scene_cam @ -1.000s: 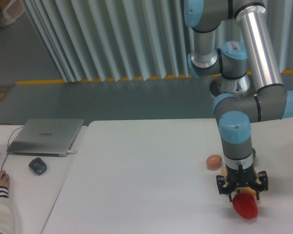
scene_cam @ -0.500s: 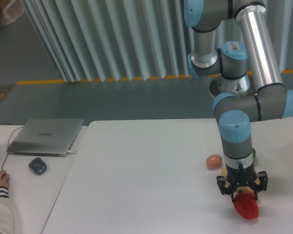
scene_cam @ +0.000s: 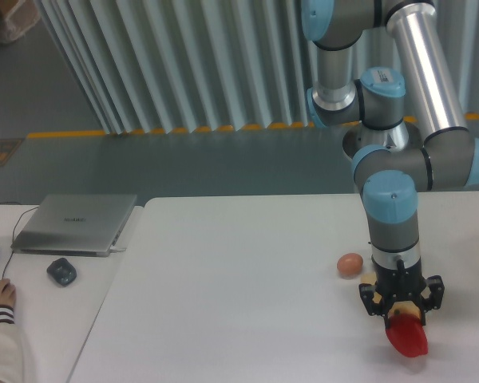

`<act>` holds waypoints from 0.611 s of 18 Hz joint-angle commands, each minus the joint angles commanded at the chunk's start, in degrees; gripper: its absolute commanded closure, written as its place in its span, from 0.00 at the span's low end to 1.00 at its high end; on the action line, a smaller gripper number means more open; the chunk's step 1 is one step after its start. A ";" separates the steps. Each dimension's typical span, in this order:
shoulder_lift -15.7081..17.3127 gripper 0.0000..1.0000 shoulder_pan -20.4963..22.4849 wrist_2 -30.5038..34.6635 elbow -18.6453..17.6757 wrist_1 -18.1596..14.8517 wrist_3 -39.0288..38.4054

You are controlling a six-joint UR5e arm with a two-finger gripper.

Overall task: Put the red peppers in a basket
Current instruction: 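Close the gripper on the red pepper's stem and lift it, then carry the red pepper away from the table items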

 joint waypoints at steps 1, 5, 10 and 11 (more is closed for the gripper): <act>0.53 0.51 0.44 -1.05 0.26 -0.09 0.00; 4.04 0.51 3.51 -3.69 0.44 -4.56 6.12; 6.94 0.51 5.53 -3.43 0.53 -9.48 19.29; 7.73 0.51 6.84 -3.26 0.44 -11.49 24.03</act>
